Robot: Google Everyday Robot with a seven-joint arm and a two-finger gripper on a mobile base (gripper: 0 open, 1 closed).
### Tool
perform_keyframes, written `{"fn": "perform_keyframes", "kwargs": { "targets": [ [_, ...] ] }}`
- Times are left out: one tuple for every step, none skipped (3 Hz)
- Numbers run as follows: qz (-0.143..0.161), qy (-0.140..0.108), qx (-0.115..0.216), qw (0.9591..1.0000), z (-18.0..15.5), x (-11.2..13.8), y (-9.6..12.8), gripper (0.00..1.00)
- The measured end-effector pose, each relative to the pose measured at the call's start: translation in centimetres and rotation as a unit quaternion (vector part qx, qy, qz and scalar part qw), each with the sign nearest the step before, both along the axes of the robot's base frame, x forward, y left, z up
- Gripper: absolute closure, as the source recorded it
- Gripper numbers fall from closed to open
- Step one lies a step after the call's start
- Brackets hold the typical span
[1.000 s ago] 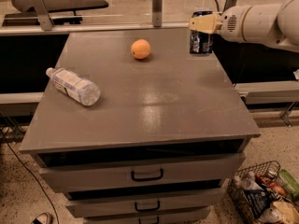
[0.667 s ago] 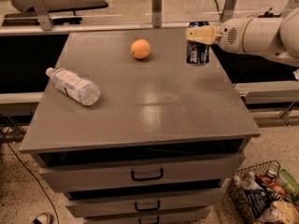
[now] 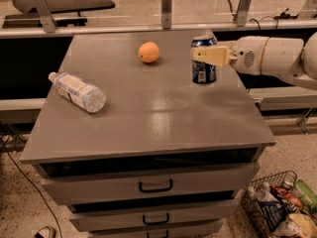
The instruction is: Place pepsi can upright
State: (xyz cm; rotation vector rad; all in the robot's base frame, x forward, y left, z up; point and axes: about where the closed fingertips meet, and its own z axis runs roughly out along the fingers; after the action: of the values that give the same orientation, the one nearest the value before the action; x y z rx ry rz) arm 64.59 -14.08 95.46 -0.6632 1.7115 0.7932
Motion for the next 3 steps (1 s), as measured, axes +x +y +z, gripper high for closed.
{"fn": "perform_keyframes", "kwargs": {
  "targets": [
    [0.050,-0.022,0.007,0.9985,-0.8,-1.7,0.8,1.00],
    [0.085,-0.049,0.025,0.9948,-1.7,-2.8,1.0,1.00],
    [0.118,-0.073,0.039,0.9896,-2.5,-3.6,1.4,0.84]
  ]
}}
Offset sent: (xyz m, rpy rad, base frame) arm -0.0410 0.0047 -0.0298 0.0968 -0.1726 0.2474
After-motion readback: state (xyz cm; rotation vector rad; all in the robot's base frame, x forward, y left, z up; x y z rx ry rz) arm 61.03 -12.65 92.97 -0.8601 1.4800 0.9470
